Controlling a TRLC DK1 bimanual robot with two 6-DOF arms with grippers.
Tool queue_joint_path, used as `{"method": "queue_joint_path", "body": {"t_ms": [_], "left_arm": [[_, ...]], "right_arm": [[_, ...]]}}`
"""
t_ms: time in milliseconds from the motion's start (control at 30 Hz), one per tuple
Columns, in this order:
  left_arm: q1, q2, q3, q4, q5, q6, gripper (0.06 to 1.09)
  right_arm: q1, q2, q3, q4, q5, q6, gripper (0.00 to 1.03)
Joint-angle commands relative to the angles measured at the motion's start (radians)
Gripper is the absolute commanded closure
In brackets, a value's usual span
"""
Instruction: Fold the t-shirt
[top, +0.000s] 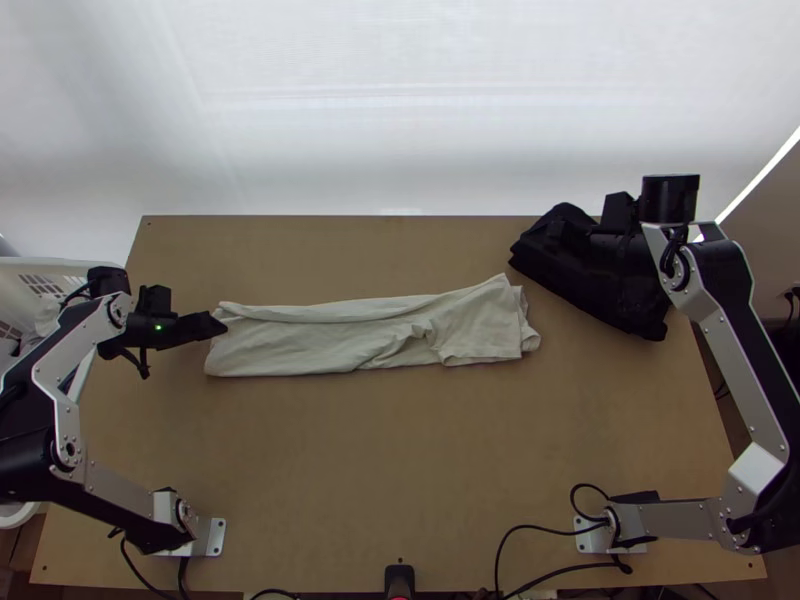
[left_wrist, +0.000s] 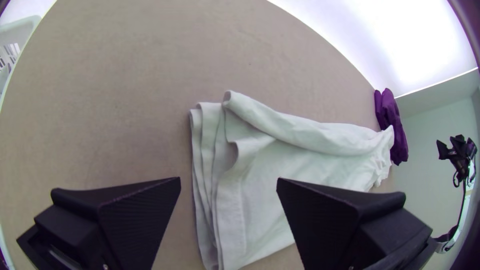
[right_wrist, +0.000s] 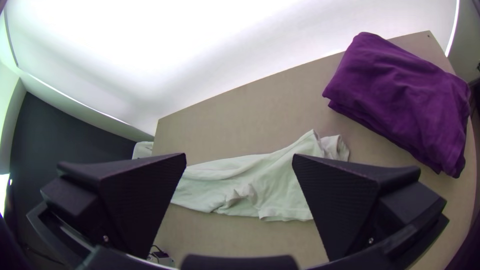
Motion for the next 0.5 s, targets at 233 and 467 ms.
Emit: {"method": "queue_joint_path", "body": {"t_ms": [233,467], "left_arm": [[-0.08,0.103,-0.054,0.088,-0.043,-0.018,0.14],[-0.199,0.113,-0.041,0.107,-0.043,-0.117,0.15]], "right_arm": [[-0.009,-0.015,0.079,-0.019,-0.009,0.034,0.03],[-0.009,-0.015,0.101,-0.028,-0.009,0.044,0.03]]}}
